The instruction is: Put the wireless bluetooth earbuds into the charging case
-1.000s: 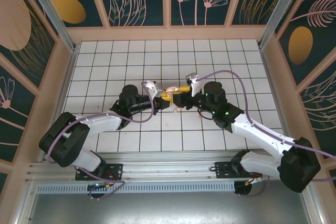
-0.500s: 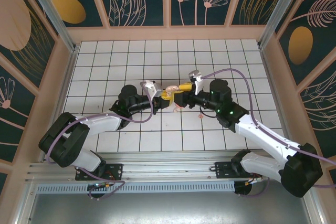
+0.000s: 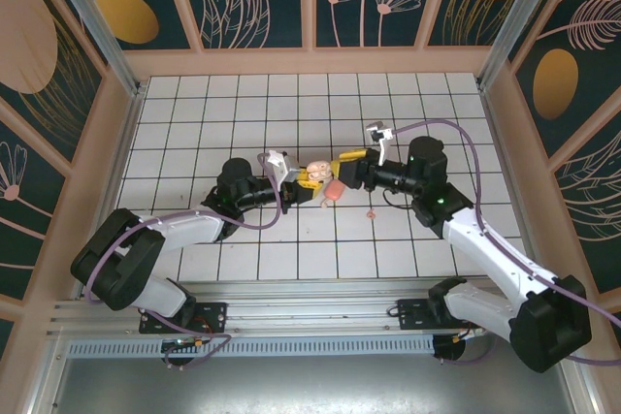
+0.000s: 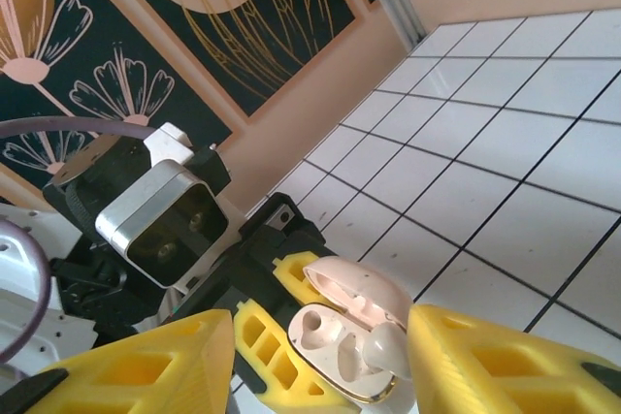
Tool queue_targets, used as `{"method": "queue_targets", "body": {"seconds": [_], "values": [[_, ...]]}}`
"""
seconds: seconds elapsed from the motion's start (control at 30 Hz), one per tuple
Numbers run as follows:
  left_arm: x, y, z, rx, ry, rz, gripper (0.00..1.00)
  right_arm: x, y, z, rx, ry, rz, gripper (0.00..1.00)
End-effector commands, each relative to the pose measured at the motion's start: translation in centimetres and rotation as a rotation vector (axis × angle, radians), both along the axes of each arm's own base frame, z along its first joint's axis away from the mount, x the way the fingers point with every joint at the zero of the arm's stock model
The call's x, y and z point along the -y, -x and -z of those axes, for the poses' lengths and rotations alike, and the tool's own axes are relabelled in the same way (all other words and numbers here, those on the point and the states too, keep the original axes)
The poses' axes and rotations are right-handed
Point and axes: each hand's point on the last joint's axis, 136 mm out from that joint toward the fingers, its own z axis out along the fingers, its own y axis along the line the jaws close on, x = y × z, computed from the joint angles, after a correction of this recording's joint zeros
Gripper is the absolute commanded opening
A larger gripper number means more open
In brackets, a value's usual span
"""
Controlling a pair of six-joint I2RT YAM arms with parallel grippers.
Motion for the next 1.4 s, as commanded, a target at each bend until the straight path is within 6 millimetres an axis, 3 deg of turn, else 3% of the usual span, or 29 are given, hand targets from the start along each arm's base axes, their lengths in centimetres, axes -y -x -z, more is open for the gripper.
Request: {"method": "queue_targets", "body": {"seconds": [0.0,0.6,0.9,1.37], "values": [[0.0,0.9,-1.8,0.069,0.042,0.039,0.17,-0.6,0.6,-1.4,-0.023,-0.045,-0.087,0.48],[-0.1,1.0,-2.1,0.076,0.044,0.036,0.18,-1.2,0.9,-0.1,-0.091,-0.039,-0.154,0.34],[-0.1,1.1,-2.1,0.076,0.045,0.043,0.18,-0.2,0.6,-1.1,-0.052,-0.048,-0.116,0.41],[-0.1,1.2,-2.2,0.077,0.046,0.047,0.18,-0.7,0.1,-0.4,-0.09,-0.056,-0.142,0.45]]}}
